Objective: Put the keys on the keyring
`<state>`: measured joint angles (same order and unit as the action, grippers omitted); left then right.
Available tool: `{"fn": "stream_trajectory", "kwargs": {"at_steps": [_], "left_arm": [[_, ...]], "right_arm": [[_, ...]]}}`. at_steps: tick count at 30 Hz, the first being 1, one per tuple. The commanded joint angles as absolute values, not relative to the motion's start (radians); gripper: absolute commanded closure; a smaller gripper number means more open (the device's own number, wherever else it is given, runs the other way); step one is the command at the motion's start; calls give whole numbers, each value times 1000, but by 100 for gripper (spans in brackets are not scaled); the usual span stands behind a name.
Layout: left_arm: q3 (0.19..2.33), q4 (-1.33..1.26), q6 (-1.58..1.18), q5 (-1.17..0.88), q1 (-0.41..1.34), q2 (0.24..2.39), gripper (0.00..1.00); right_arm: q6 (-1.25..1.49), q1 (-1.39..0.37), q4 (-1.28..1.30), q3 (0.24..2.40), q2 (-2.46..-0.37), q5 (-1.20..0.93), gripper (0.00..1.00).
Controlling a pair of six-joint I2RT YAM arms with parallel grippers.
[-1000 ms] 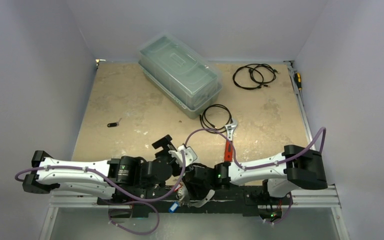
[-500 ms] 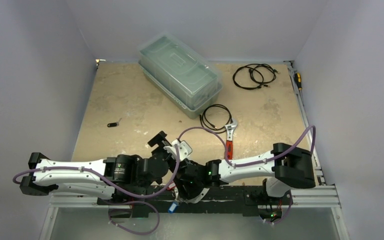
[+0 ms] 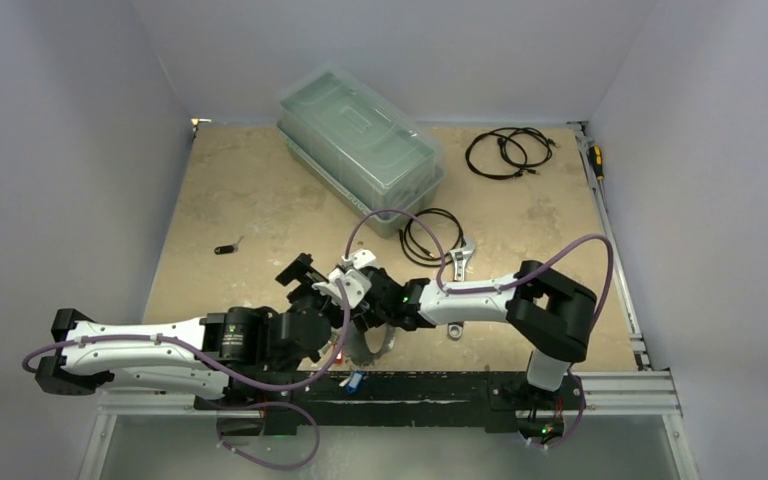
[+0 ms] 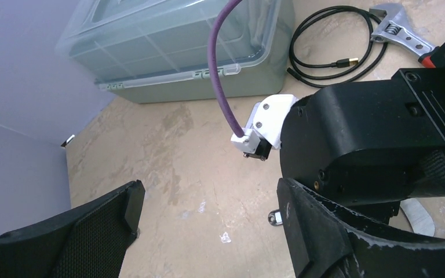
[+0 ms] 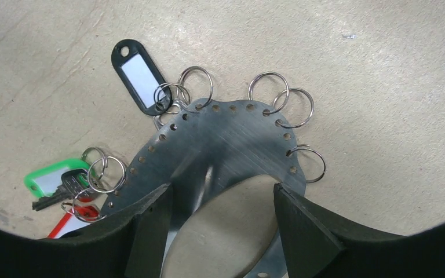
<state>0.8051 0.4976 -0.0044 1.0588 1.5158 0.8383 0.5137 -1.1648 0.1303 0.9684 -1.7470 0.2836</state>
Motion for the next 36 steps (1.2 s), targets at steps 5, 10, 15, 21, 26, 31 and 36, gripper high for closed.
{"fn": "stream_trajectory", "kwargs": {"at_steps": [5,10,15,21,26,31,36], "left_arm": [[784,452,-63,832,1536,867,10],[786,454,-64,826,1532,874,10],[786,456,-69,823,1532,870,11],[785,454,-66,824,1532,873,11],[783,452,-64,832,1532,867,11],[780,446,-60,871,1532,866,10],[766,427,-44,946,1532,859,4]], "right_arm": [[528,-1150,85,871,-1605,231,33],[553,-1141,-19,782,-1588,201,32],[542,-1043,-62,760,-1625,183,32],[491,-909,-70,811,-1665,189,31],[470,-869,-23,892,-1694,241,31],[461,-868,12,907,-1620,249,31],[422,-871,12,884,-1432,264,27]]}}
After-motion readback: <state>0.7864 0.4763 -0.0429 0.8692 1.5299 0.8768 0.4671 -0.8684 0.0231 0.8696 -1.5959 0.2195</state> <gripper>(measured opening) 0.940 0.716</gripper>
